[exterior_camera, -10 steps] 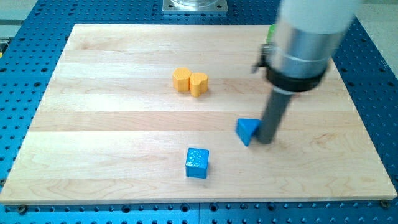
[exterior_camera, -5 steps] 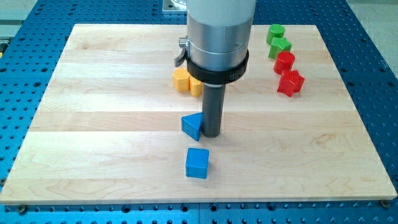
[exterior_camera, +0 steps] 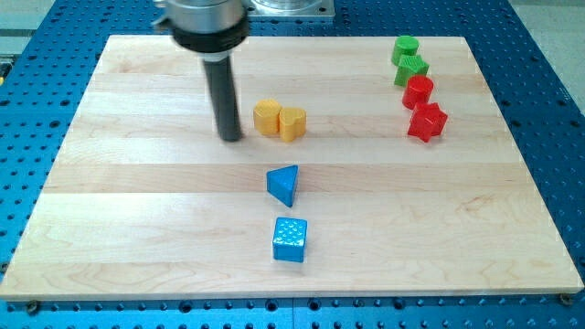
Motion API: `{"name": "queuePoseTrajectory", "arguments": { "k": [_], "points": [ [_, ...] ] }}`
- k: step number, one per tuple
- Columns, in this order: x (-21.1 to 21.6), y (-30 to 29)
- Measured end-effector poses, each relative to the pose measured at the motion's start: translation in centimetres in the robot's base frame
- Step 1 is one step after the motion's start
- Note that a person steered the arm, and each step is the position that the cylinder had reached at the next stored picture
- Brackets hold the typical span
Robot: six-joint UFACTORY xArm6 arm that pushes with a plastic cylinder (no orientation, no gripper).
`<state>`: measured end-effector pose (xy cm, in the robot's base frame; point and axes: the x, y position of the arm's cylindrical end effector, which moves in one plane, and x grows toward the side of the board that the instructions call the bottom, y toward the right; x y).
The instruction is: Make a vertical line using yellow blocks and blue blocks
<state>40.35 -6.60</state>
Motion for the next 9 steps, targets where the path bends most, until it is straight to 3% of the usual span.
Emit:
{"name": "queuePoseTrajectory", "arguments": {
  "k": [1, 2, 3, 5, 6, 7, 8, 9],
  "points": [
    [0.4, 0.6],
    [-1.8, 3.7],
    [-7.1, 4.6],
    [1.1, 6.3],
    [0.5, 10.5],
    [-2.1, 16.8],
    [-7.5, 15.4],
    [-9.4, 10.7]
  ]
}}
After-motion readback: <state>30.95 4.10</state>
